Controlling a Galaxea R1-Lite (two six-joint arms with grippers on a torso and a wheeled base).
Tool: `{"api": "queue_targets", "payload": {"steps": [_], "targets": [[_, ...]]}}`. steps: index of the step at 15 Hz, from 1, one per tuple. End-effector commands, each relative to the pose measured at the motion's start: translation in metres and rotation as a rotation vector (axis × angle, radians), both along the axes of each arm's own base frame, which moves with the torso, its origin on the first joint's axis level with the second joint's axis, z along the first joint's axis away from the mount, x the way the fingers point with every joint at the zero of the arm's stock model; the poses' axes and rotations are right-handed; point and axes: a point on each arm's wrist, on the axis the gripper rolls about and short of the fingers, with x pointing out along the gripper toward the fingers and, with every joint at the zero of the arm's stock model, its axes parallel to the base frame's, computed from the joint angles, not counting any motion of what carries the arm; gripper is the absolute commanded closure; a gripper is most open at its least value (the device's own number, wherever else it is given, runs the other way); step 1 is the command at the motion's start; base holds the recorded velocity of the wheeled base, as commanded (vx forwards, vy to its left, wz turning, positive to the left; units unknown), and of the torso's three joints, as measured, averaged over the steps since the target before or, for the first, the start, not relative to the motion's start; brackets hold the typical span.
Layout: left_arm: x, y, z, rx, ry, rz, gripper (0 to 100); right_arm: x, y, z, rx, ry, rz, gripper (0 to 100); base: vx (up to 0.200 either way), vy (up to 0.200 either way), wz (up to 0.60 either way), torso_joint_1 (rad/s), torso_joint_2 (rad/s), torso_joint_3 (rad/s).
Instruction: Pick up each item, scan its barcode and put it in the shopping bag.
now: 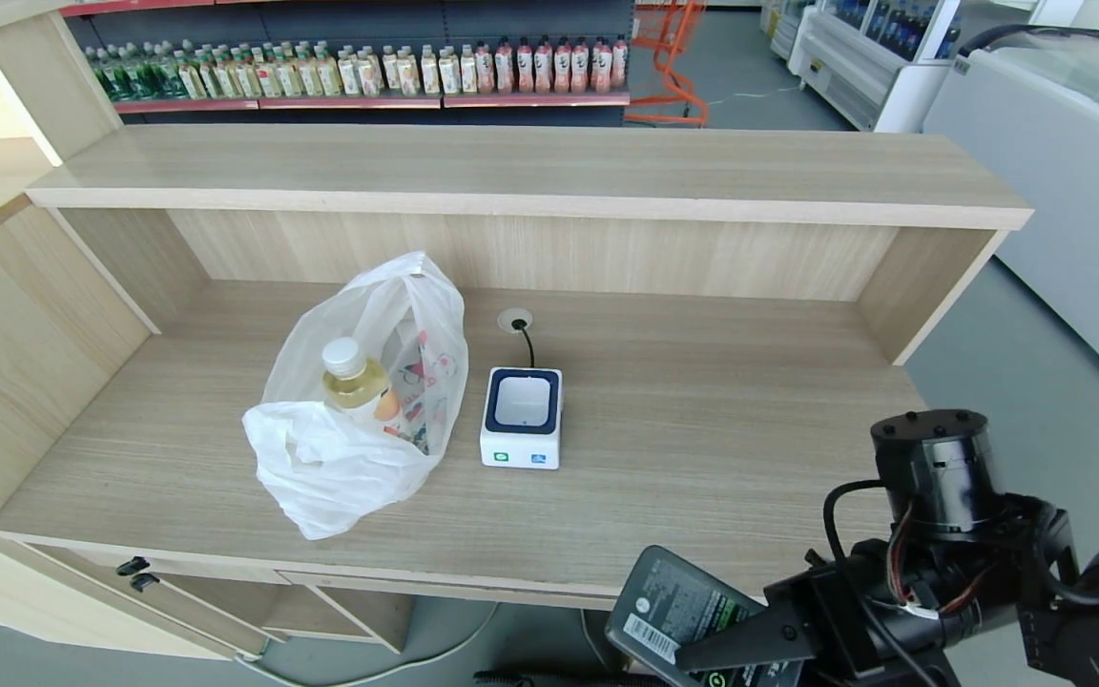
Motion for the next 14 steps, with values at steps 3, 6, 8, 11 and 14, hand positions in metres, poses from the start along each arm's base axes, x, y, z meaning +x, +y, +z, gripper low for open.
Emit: {"api": "queue_targets", "payload": {"steps": [3,6,8,11,14], "targets": [[0.0,0.0,0.0,0.0,-0.001,0.0,0,-0.001,0.005,-0.004,-0.004,-0.007,0.026,100,0.0,0.0,0.0,0.0,0.0,0.0],[0.0,0.0,0.0,0.0,-0.001,0.0,0,-0.002,0.004,-0.002,0.0,-0.019,0.028,100,0.0,0.0,0.0,0.0,0.0,0.0],[0.0,0.0,0.0,0.0,-0.001,0.0,0,-0.004,0.004,0.001,0.028,-0.043,0.065,100,0.0,0.0,0.0,0.0,0.0,0.0],[0.0,0.0,0.0,0.0,-0.001,0.0,0,-0.004,0.003,0.005,0.047,-0.055,0.082,100,0.0,0.0,0.0,0.0,0.0,0.0],[0.0,0.0,0.0,0.0,-0.001,0.0,0,-0.004,0.002,0.009,0.059,-0.086,0.082,100,0.0,0.0,0.0,0.0,0.0,0.0]]}}
